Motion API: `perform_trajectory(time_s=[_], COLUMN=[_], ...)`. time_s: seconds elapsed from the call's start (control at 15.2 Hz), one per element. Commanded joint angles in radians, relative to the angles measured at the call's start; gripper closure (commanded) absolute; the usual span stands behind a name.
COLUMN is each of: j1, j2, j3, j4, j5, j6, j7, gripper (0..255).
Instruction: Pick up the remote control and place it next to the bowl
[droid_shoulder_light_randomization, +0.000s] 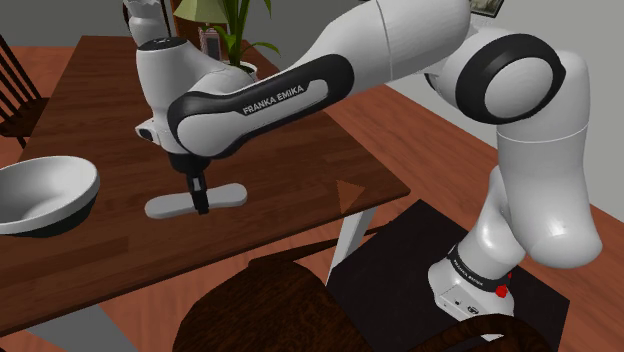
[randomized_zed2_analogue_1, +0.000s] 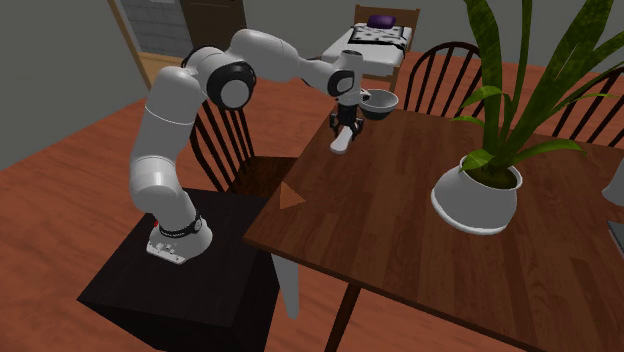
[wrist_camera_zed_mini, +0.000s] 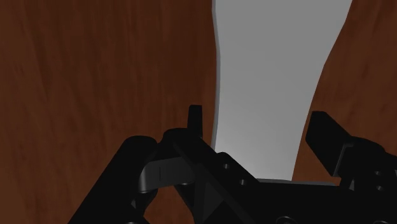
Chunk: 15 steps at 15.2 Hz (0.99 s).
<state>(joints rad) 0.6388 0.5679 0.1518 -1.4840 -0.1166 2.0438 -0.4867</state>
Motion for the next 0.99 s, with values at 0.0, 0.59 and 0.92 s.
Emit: perform_trajectory(time_s=[0.0, 0.59, 0.92], j1=[0.0, 0.0, 0.0], j2=[0.005, 0.005, -0.018], j3=[-0.001, 0.0, 0.002], j4=[0.001, 0.0, 0.032], j5=[-0.001, -0.001, 0.004], j6=[0.005, 0.005, -0.049], j7=[0.0, 0.0, -0.003], gripper=[255, 0, 0])
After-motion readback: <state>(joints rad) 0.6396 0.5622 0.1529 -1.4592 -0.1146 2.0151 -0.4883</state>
